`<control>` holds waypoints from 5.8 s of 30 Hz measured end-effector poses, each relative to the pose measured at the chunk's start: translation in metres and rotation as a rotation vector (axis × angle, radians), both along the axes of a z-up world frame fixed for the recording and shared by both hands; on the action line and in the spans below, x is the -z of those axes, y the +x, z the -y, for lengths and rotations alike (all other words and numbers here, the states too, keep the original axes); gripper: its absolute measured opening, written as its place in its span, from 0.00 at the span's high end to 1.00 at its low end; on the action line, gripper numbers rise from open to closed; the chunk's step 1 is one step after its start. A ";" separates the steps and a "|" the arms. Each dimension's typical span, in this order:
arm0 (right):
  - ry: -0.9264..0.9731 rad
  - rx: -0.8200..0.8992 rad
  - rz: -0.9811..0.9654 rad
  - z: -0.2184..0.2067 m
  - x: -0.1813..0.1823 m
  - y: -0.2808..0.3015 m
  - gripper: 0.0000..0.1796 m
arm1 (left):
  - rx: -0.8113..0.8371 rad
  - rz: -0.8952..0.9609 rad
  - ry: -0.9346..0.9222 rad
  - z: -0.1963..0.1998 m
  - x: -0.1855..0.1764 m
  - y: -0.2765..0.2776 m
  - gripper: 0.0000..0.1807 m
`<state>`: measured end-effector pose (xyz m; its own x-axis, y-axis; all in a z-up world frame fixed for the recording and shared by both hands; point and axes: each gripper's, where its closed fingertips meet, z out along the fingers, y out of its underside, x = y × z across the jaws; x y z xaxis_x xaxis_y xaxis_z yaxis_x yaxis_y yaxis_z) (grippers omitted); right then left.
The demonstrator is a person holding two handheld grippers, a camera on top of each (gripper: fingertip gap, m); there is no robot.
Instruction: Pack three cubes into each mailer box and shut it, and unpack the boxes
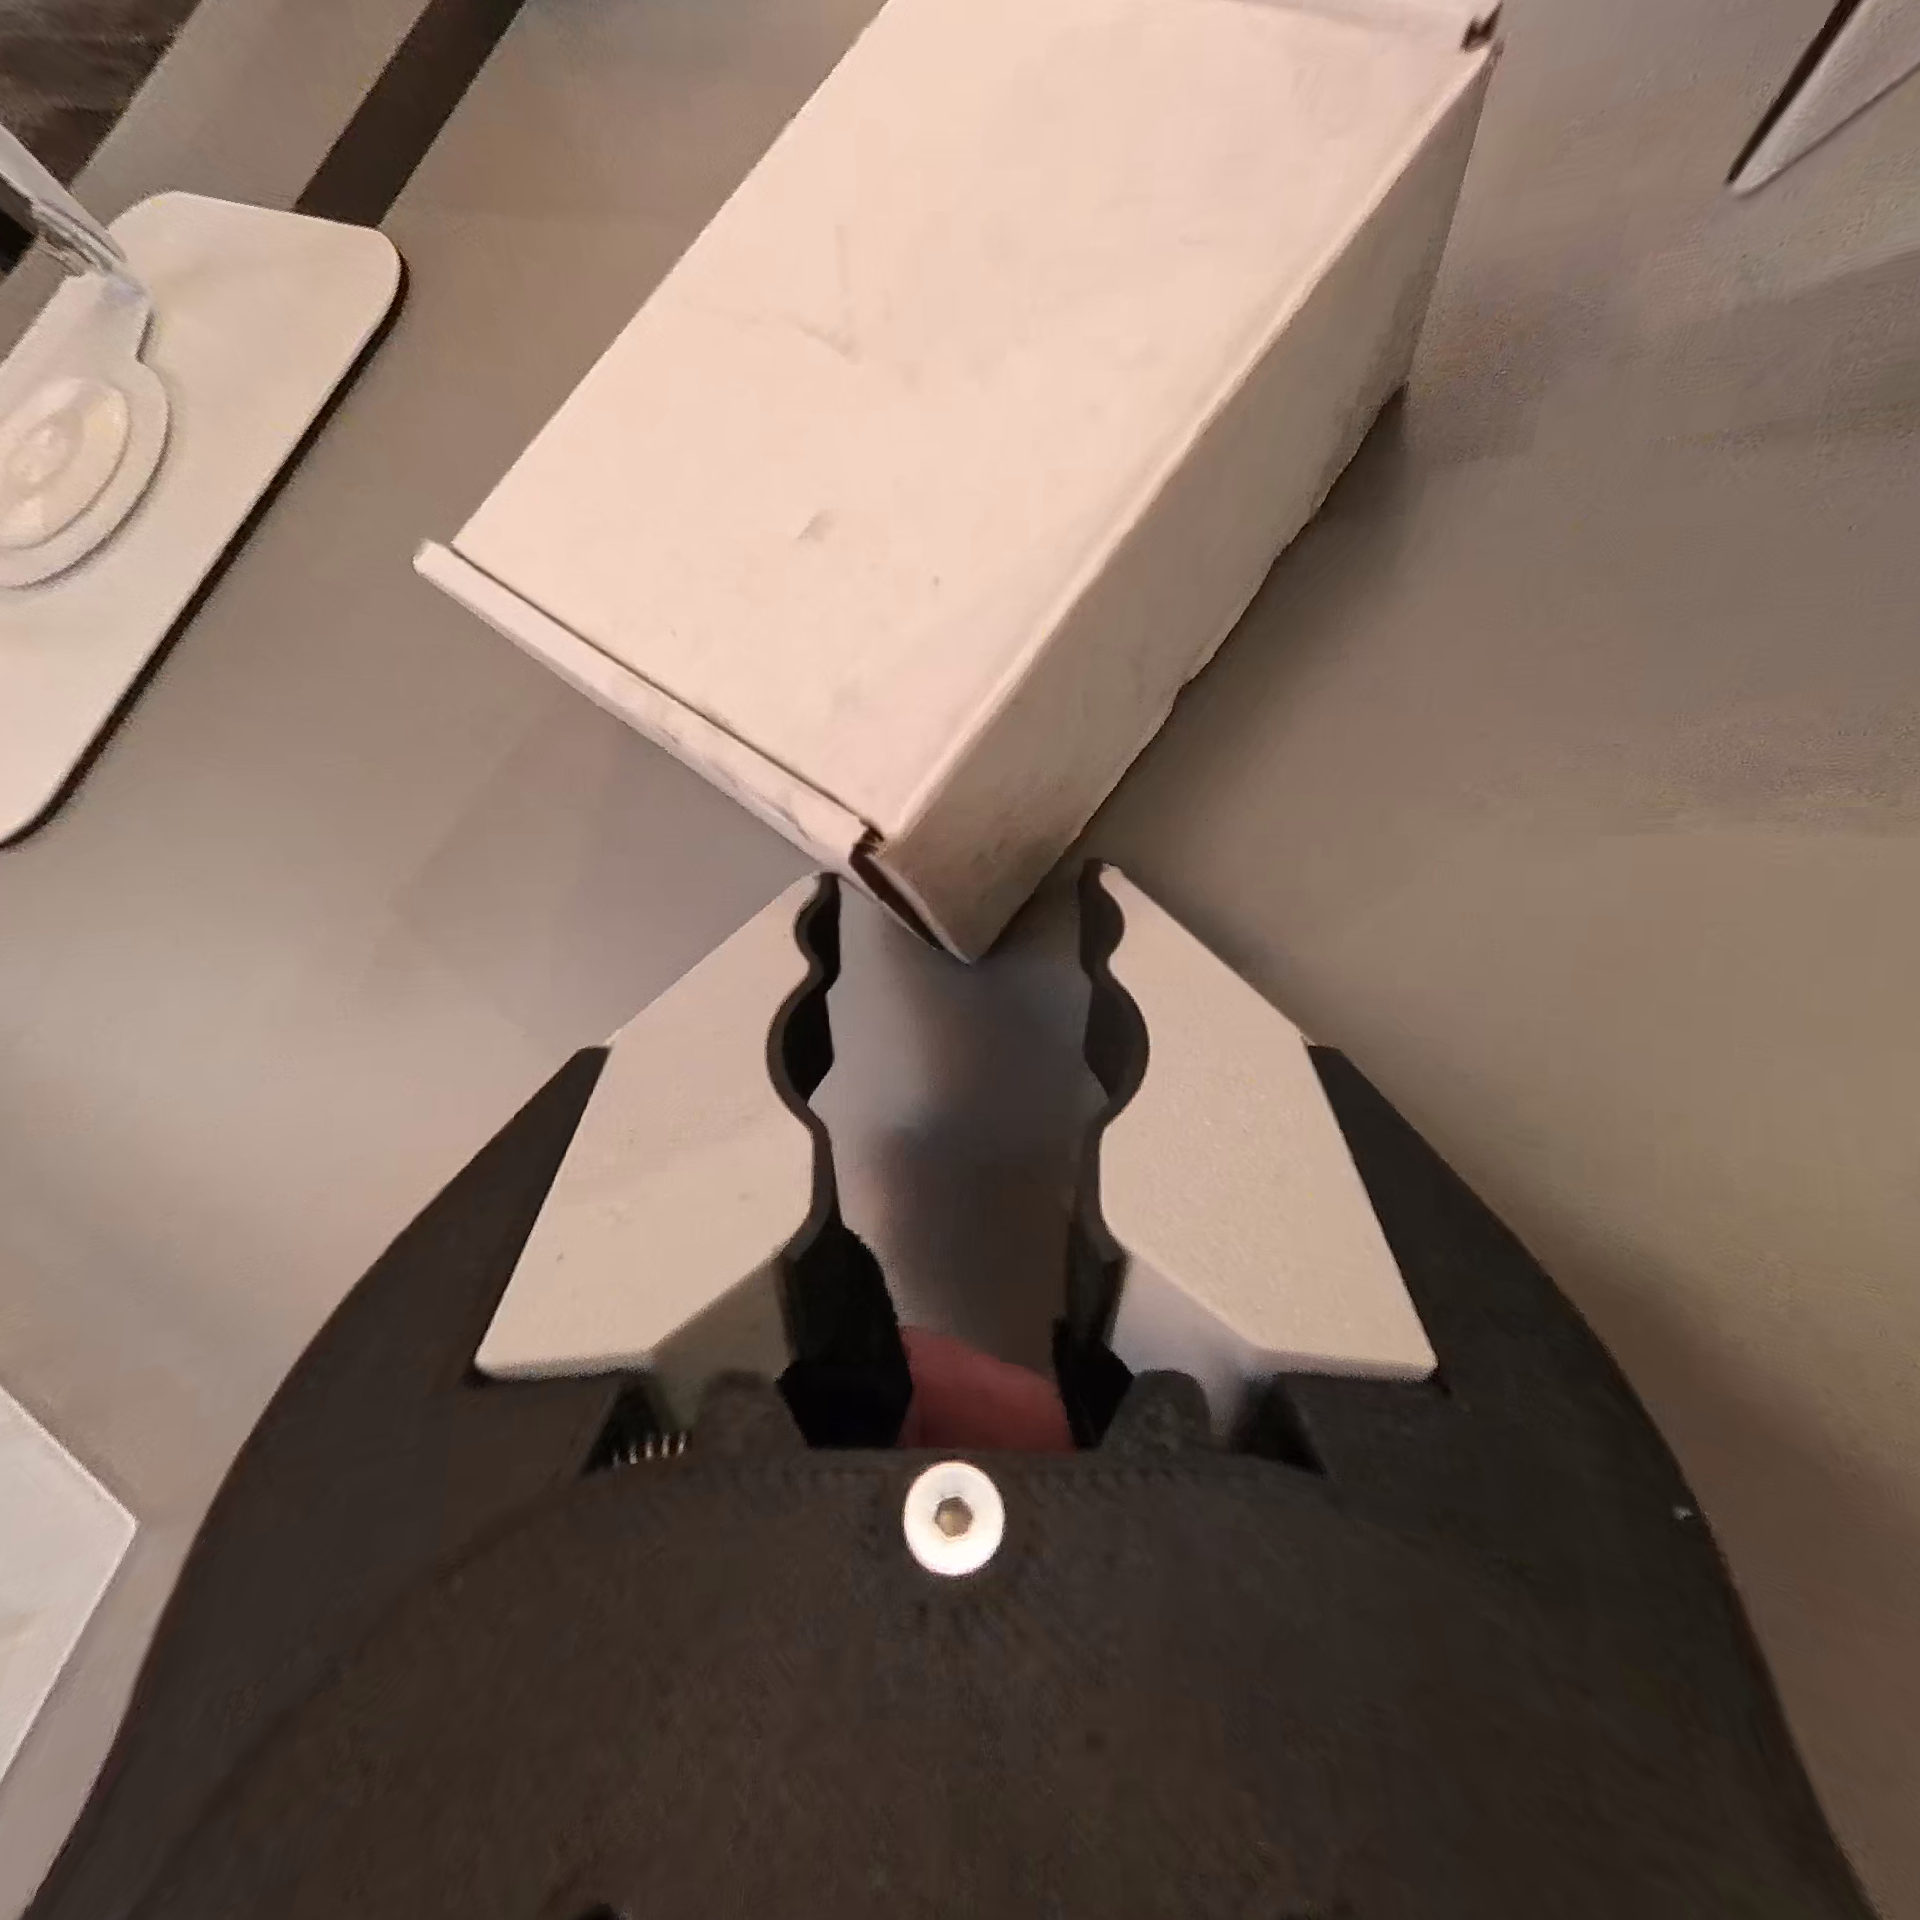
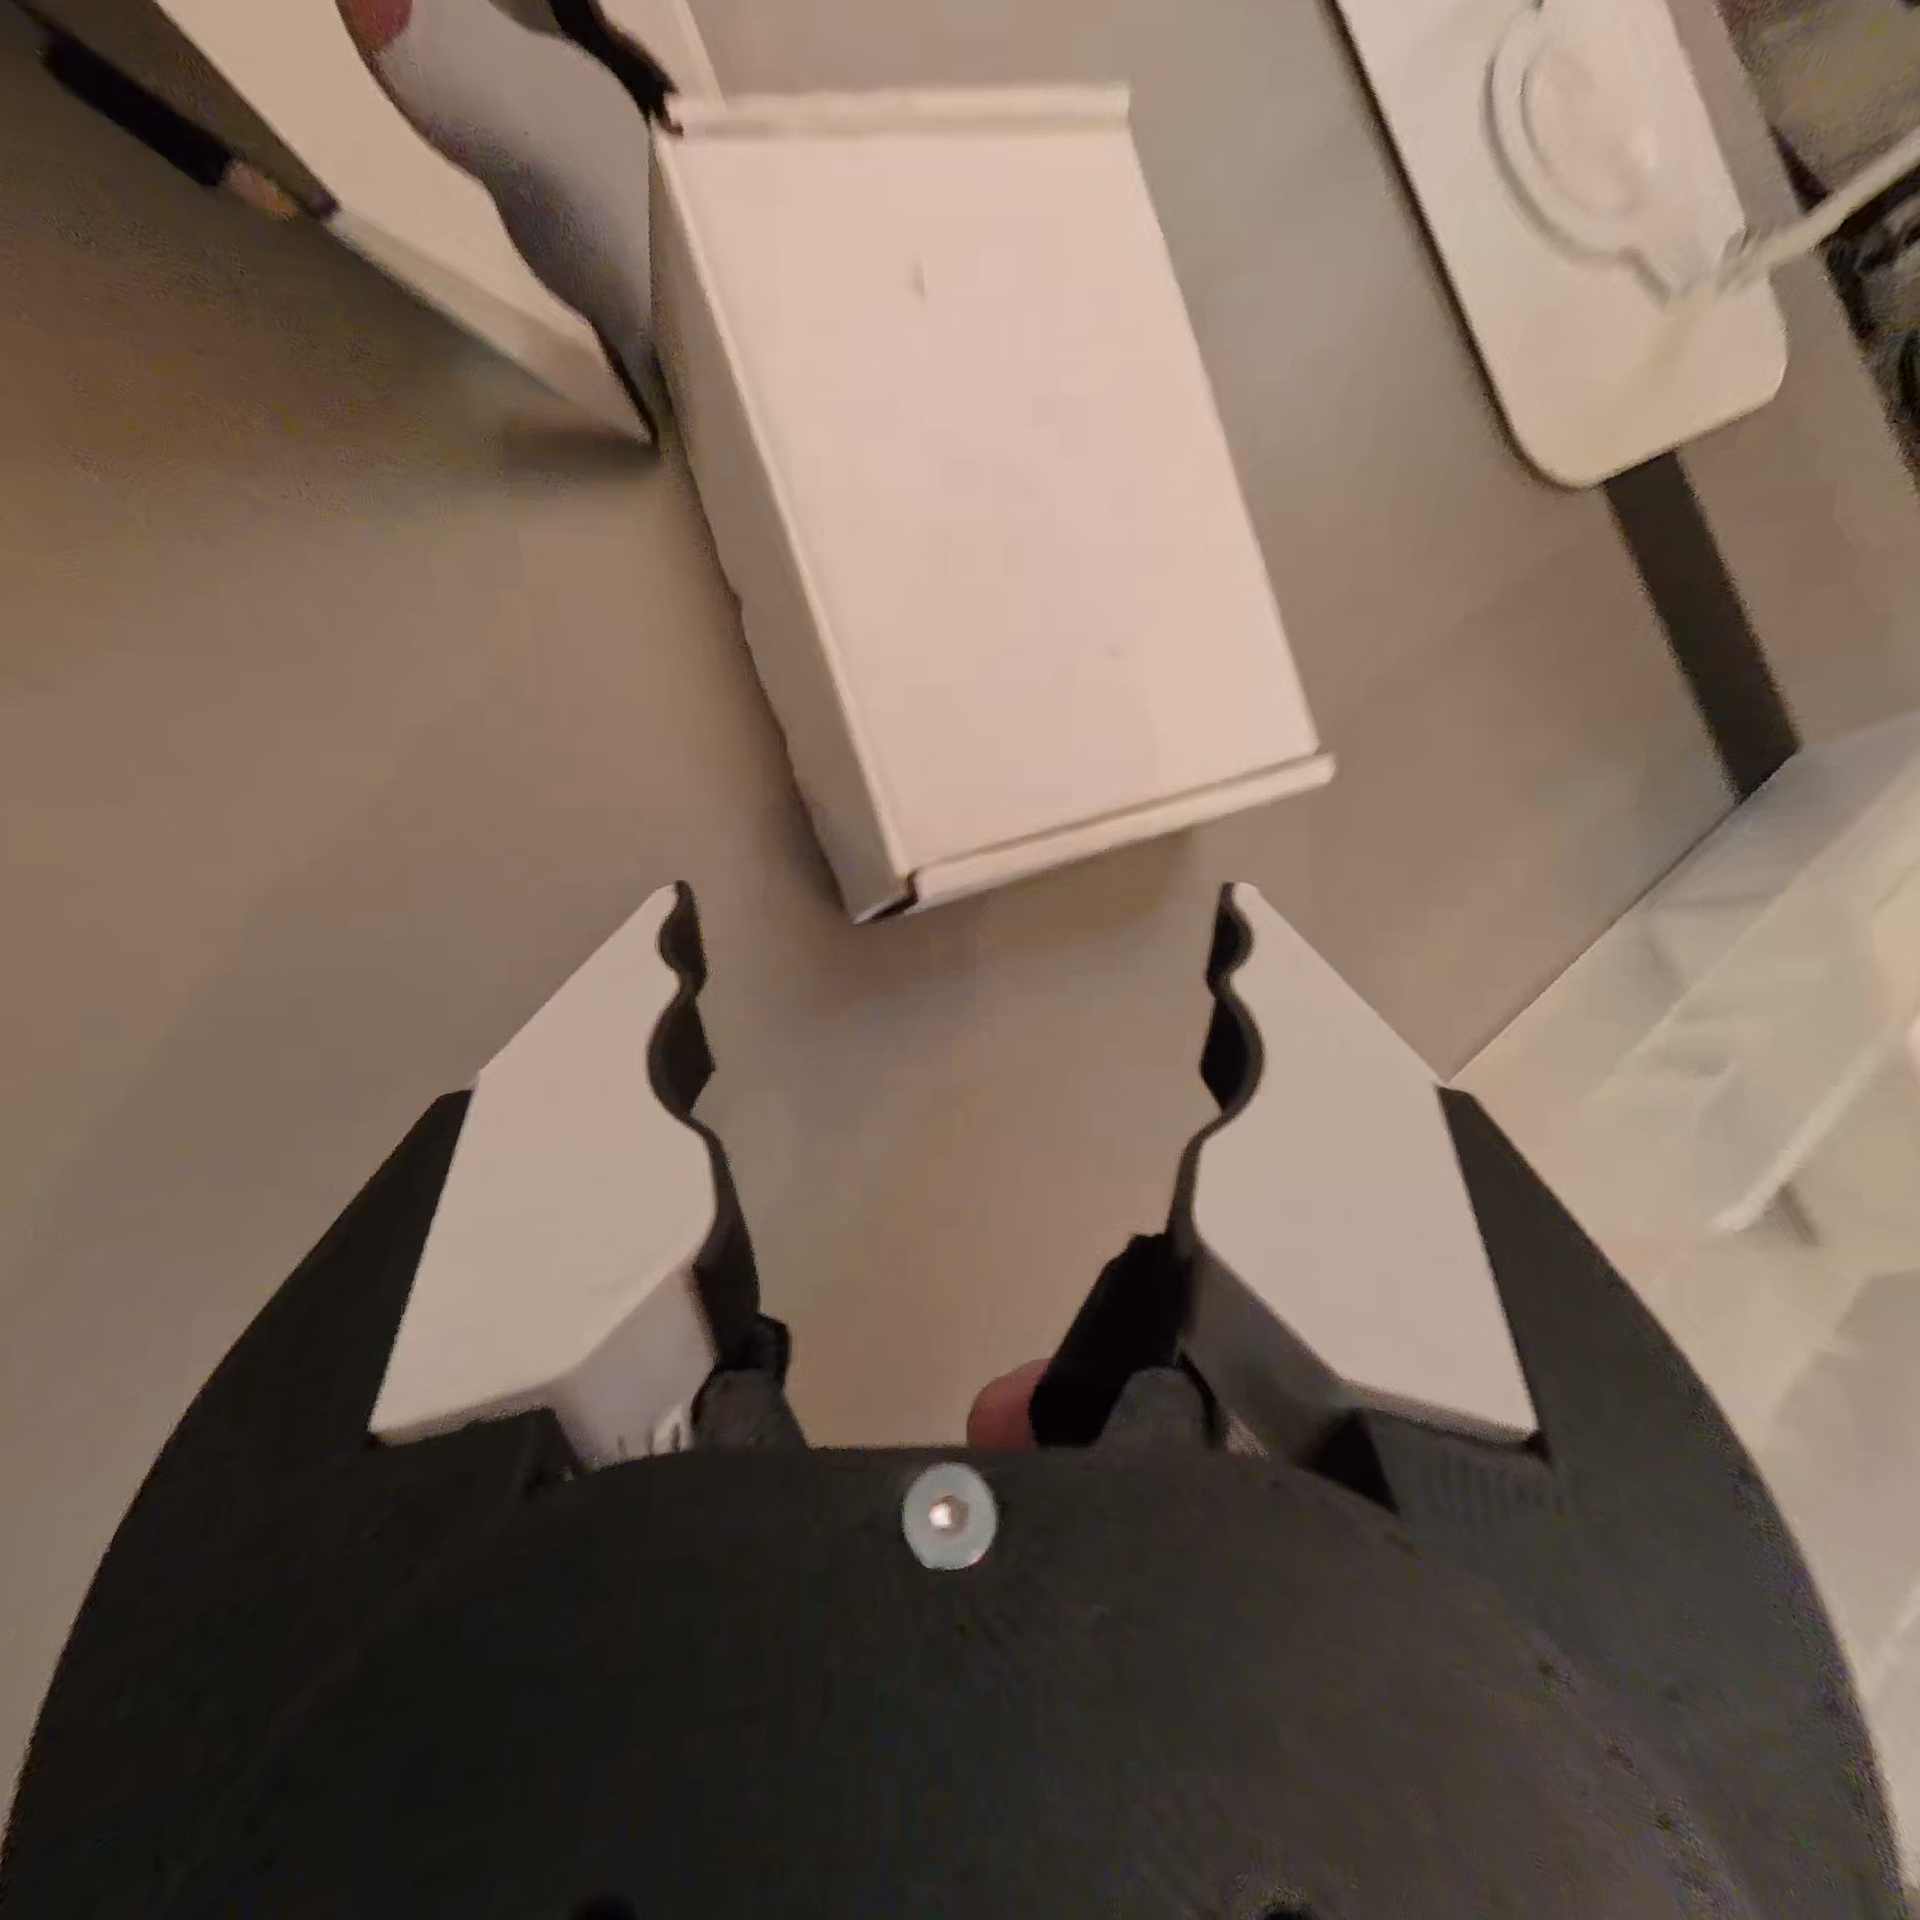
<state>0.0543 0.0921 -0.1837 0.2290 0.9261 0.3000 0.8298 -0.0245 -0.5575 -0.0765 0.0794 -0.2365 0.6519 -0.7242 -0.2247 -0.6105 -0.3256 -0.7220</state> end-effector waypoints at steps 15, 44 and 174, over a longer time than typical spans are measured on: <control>-0.059 -0.333 0.500 -0.046 0.051 -0.073 0.27 | 0.048 0.023 -0.026 0.005 0.003 0.008 0.77; -0.012 -0.186 0.229 -0.145 -0.103 0.079 0.30 | 0.062 0.018 -0.016 0.008 0.003 0.003 0.77; 0.034 0.227 -0.434 0.008 0.008 -0.285 0.84 | -0.881 0.780 0.801 0.115 -0.215 -0.464 0.99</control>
